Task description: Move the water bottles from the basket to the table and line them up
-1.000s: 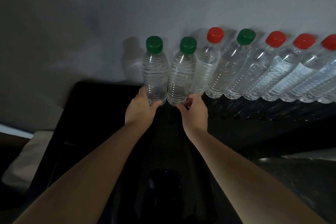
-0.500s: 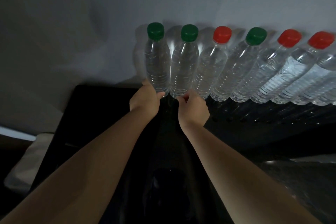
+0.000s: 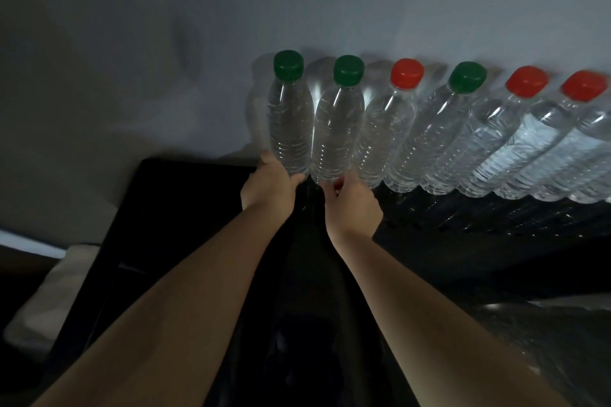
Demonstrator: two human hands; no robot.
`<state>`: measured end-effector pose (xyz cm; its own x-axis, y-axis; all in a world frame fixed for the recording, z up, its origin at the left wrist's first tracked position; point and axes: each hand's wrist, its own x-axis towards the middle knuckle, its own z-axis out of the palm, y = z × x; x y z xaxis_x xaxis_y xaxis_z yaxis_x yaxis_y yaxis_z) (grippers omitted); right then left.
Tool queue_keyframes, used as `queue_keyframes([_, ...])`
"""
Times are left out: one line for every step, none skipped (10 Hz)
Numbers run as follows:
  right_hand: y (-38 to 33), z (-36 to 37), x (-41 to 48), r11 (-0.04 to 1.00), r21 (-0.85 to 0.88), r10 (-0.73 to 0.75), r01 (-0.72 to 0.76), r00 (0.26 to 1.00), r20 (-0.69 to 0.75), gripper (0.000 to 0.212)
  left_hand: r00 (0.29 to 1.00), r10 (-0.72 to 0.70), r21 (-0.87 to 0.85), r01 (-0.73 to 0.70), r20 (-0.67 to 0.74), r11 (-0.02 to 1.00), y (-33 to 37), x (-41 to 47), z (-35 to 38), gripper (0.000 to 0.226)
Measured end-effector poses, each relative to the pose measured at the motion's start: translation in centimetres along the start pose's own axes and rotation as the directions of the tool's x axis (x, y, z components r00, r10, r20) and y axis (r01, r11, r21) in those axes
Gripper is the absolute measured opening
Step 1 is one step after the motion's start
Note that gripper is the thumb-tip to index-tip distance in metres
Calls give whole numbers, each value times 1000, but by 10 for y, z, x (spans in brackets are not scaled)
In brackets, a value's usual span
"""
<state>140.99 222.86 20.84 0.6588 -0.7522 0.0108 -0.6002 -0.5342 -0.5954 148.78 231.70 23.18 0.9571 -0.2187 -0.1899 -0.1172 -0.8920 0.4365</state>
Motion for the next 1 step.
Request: queue_keyframes([3, -8, -5, 996, 89, -9, 5, 999, 46, 18, 1000, 24, -33, -24, -15, 999, -3, -7, -4, 67])
